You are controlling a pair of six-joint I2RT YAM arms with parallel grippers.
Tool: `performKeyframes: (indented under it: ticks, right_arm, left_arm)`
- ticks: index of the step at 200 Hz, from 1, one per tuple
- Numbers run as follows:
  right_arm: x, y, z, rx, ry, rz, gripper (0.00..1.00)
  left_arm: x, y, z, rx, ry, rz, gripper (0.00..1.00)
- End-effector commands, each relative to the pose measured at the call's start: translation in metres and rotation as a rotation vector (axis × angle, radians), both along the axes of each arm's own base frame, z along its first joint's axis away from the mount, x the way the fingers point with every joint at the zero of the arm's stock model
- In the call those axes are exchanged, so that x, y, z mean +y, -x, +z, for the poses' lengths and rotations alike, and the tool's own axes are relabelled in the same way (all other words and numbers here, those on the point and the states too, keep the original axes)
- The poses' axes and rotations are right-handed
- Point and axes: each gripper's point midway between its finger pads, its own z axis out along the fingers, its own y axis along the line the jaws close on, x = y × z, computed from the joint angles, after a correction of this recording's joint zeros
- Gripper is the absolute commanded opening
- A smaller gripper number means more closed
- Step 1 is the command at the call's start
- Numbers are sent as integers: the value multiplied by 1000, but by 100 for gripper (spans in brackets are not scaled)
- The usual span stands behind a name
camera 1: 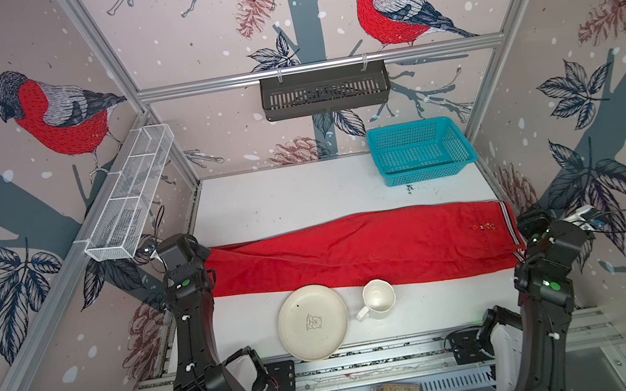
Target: Fold and stack the trousers
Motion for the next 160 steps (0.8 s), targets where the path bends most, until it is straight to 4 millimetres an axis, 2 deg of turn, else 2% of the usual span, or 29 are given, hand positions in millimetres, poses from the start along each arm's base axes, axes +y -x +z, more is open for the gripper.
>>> performKeyframes:
  ticks: [1,16,31,49,67,85,97,117,150,160]
  right_arm:
    - [31,-20,-12,40,-72,171,67]
    - [55,-30,-27,115,-96,280,67]
    - [77,-33,-46,192,-122,360,68]
    - [100,-34,-70,258,-155,434,68]
    - [115,-32,-92,298,-180,466,68]
    - [129,-33,-109,327,-201,510,68]
    - [136,-36,-113,337,-194,535,68]
    - [142,-44,-119,354,-176,564,67]
    - [151,-52,-139,422,-194,601,66]
    - [154,-52,-146,450,-201,609,66]
  left_arm:
    - [7,0,28,-53,-77,10,52]
    - [7,3,44,-71,-131,4,63]
    - [2,1,54,-72,-159,-46,64]
    - [-15,-10,55,-66,-132,-163,66]
    - [-33,-14,51,-26,-121,-230,68]
    - [-65,-20,60,-8,-181,-335,67]
    - [-83,-24,63,2,-190,-400,67]
    - [-114,-29,48,43,-127,-501,63]
    - [-179,-28,-1,138,-2,-666,52]
    - [-192,-24,-16,177,21,-692,49]
